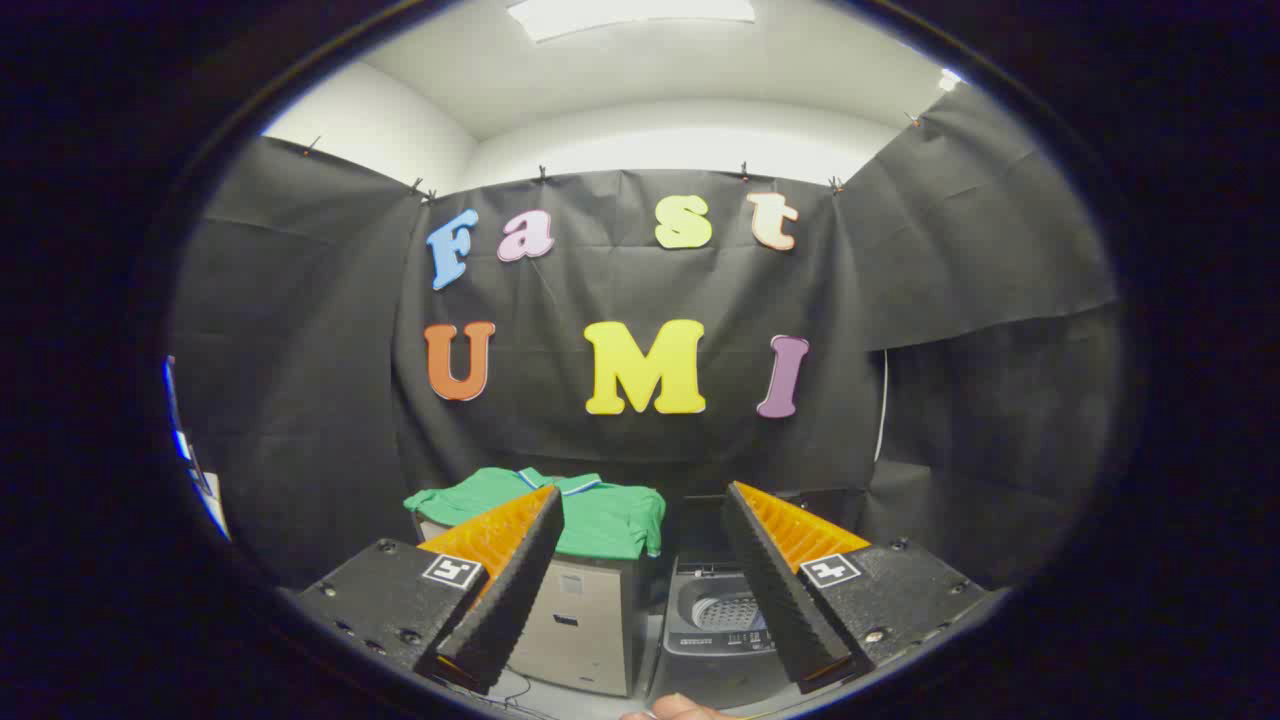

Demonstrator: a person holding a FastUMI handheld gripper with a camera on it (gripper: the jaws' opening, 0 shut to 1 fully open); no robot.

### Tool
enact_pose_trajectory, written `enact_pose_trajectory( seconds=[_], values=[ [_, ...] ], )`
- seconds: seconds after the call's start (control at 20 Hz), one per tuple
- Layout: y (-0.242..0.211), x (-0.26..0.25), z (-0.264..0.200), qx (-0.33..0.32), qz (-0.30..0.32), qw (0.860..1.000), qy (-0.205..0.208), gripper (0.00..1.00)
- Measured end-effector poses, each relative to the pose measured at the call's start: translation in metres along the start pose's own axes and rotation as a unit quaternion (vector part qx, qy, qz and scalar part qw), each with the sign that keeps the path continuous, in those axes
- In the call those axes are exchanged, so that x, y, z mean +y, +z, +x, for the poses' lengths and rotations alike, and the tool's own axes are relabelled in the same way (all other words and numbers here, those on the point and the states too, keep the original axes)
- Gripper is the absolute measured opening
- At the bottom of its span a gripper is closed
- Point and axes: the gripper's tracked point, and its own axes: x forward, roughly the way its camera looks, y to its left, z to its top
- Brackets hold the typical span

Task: Put the clothes into the washing machine and then close the washing machine lid.

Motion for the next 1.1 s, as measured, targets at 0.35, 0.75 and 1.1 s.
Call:
enact_pose_trajectory(
  seconds=[0.35,0.75,1.1],
  values=[
    [0.002,0.003,0.005,0.010,-0.003,1.000,0.002,1.00],
    [-0.006,0.013,0.008,0.028,-0.005,0.999,-0.016,1.00],
    [-0.004,0.057,0.050,0.071,0.002,0.997,0.001,1.00]
  ],
)
